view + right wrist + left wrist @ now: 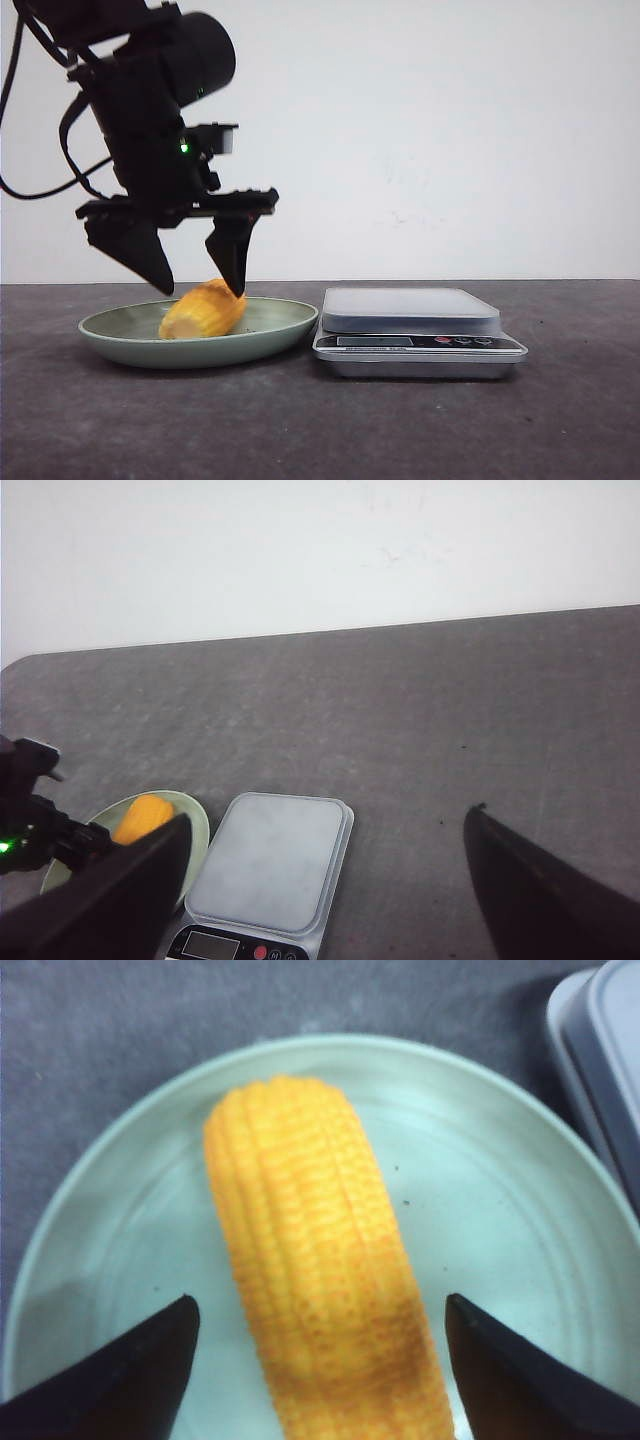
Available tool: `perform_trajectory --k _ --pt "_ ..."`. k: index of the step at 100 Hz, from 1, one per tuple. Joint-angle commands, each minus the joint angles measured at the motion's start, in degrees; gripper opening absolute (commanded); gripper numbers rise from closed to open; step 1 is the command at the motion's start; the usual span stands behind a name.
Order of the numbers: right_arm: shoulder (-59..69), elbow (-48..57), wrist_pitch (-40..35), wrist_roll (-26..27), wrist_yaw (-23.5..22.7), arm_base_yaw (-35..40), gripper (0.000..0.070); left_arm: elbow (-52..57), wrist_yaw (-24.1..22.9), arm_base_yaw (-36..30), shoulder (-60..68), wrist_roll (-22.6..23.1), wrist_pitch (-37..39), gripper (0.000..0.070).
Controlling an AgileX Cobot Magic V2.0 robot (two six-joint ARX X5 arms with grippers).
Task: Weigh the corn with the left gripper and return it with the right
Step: 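Lower the open left gripper over the yellow corn cob on the plate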
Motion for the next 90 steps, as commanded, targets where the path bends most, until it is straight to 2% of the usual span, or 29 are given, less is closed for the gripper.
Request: perform_trajectory --k 1,20,30,61,63,73,84,90 --pt "0.2 1.0 0.3 -0.7 0.2 0.2 0.0552 0.9 -0.1 -0.3 1.3 -1.3 0.7 0.0474" --pt "0.2 1.0 -0.3 -0.7 -0.2 0.2 0.0551 0.9 -0.1 -0.3 1.9 -3.1 1.2 0.0472" --pt "0.2 1.0 -0.4 -0.7 -0.2 0.2 0.0552 0.9 -0.1 -0.3 1.9 -3.3 1.2 0.0418" --pt "0.2 1.0 -0.9 -0.6 -0.2 0.2 0.0551 0.8 1.2 -0.4 3.9 -5.7 0.7 0.0409" --pt "0.2 1.0 -1.0 -0.6 -0.2 0.1 0.0551 0.8 1.2 -0.4 4.0 -5.8 0.8 0.0393" --pt "0.2 1.0 -1.7 -0.7 -0.2 0.1 0.0551 0.8 1.2 -0.4 4.2 -5.6 0.7 0.0193" --pt "0.2 1.0 -1.8 -0.7 -0.2 0.1 0.0551 0.8 1.2 -0.4 4.2 -5.6 1.1 0.0007" --pt "0.2 1.0 -2.0 -0.7 -0.1 0.1 0.0551 0.9 1.2 -0.4 4.2 -5.5 0.8 0.0"
